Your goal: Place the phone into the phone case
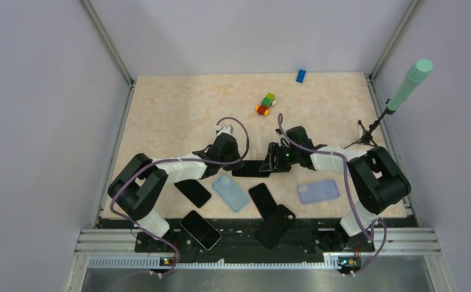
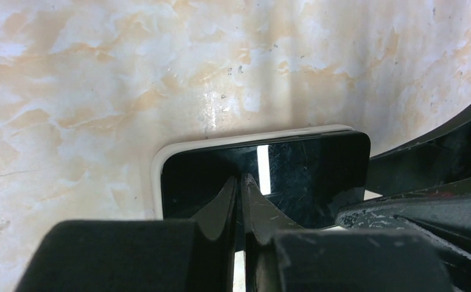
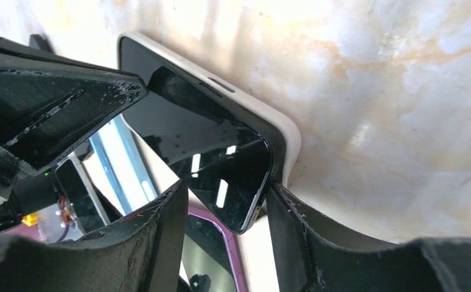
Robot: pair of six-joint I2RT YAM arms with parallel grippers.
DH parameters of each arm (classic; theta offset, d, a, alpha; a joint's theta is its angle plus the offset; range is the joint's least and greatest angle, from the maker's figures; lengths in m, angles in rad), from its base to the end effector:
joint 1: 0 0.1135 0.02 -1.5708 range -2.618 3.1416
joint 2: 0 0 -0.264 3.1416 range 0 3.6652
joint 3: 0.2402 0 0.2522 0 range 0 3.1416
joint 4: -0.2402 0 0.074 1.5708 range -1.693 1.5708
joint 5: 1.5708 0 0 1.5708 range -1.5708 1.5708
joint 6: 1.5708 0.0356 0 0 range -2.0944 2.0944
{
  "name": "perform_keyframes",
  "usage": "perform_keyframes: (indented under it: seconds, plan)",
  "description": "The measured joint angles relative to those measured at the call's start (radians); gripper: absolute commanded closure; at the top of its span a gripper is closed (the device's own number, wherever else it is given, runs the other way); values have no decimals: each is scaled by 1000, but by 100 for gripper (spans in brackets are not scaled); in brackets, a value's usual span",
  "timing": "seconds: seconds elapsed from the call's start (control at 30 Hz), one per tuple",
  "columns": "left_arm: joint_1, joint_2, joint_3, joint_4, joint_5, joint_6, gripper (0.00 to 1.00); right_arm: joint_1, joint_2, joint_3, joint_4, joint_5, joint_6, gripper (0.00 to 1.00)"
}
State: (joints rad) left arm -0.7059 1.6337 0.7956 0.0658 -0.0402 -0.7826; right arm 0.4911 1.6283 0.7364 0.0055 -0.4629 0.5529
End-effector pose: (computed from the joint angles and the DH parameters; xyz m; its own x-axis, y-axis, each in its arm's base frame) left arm 0.2471 -0.2088 0.1586 -0.8182 -0.2284 -0.5277 0.0697 0.8716 -0.4852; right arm 0.2593 0.1567 0.1421 -0.9338 0.0335 -0.3563 -0.2121 0.7500 0.6264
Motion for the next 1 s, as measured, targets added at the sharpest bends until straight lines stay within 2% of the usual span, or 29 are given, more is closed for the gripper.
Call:
perform_keyframes:
  seconds: [0.1,0.27,0.37,0.73,1.0]
  plan:
    - [0,-6,-9,2,-6,-1,93,0,0,21,-32,32,-15,53]
    - [0,-8,-18,11,-2,0,91,4,5,32,-60,67,-36,68]
    - [0,-8,-18,15,8,0,90,4,10,35,-69,82,-43,73]
    - [-64,51,43,22,77,0,90,32,10,52,-99,127,-43,73]
    - [-72,63,52,31,68,-6,91,51,-14,51,-118,179,-48,72]
